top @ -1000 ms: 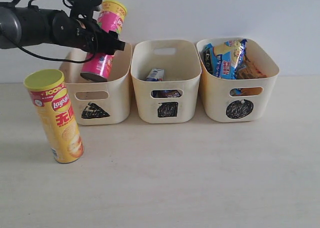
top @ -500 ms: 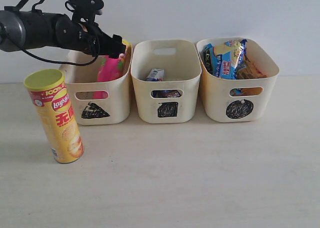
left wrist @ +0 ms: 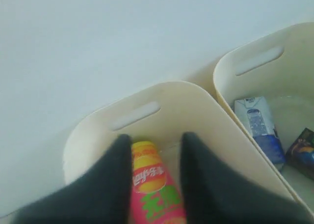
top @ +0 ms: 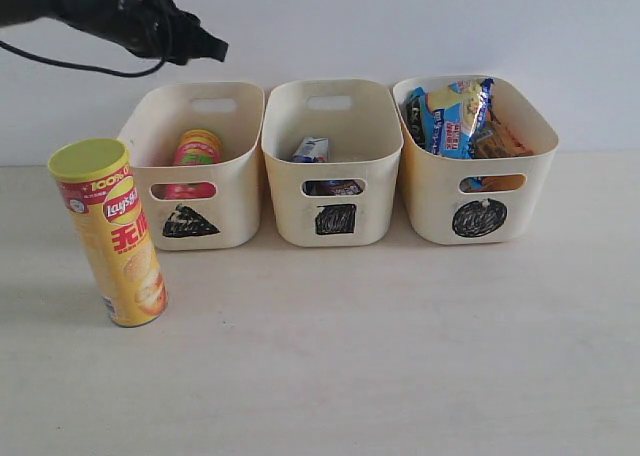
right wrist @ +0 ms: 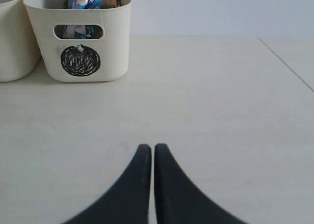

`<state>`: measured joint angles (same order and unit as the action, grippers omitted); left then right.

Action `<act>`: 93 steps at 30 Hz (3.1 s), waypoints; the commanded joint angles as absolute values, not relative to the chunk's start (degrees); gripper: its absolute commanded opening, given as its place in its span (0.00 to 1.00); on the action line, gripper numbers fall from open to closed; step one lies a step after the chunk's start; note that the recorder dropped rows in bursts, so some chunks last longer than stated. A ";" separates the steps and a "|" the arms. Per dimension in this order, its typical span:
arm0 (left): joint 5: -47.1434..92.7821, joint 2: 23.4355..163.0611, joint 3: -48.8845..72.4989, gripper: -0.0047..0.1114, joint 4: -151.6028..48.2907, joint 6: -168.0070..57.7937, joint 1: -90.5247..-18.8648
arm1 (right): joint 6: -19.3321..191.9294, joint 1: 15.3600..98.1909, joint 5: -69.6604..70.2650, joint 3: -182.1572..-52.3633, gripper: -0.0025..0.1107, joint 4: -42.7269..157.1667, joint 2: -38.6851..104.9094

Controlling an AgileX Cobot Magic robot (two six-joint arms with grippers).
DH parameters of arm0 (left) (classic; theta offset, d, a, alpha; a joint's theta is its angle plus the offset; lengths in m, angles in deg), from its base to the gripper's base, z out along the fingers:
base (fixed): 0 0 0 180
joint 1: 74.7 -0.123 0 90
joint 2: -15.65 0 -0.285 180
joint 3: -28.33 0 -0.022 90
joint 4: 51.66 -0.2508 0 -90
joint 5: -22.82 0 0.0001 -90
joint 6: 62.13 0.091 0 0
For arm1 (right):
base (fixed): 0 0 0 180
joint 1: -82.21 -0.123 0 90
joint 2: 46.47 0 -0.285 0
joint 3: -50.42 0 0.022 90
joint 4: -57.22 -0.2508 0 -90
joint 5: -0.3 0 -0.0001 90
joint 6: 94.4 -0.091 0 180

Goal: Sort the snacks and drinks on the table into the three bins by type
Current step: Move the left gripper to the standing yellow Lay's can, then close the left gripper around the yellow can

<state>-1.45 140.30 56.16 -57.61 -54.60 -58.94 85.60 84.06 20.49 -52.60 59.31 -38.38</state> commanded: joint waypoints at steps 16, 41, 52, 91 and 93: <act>2.51 117.54 31.86 0.08 -58.51 -56.78 -61.67 | 85.60 84.41 19.91 -52.36 0.02 59.21 -38.69; 25.02 90.35 -7.82 0.08 -53.30 -58.31 -61.56 | 85.60 84.41 19.91 -52.36 0.02 59.21 -38.69; 36.35 84.47 -23.64 0.13 -53.30 -63.42 -61.56 | 85.60 84.41 19.91 -52.36 0.02 59.21 -38.69; 81.52 119.68 -26.45 0.97 -53.35 -62.13 -61.56 | 85.60 84.41 19.78 -52.36 0.02 59.21 -38.69; 81.51 120.49 -25.42 0.97 -53.35 -62.13 -61.56 | 85.60 84.41 19.78 -52.36 0.02 59.21 -38.69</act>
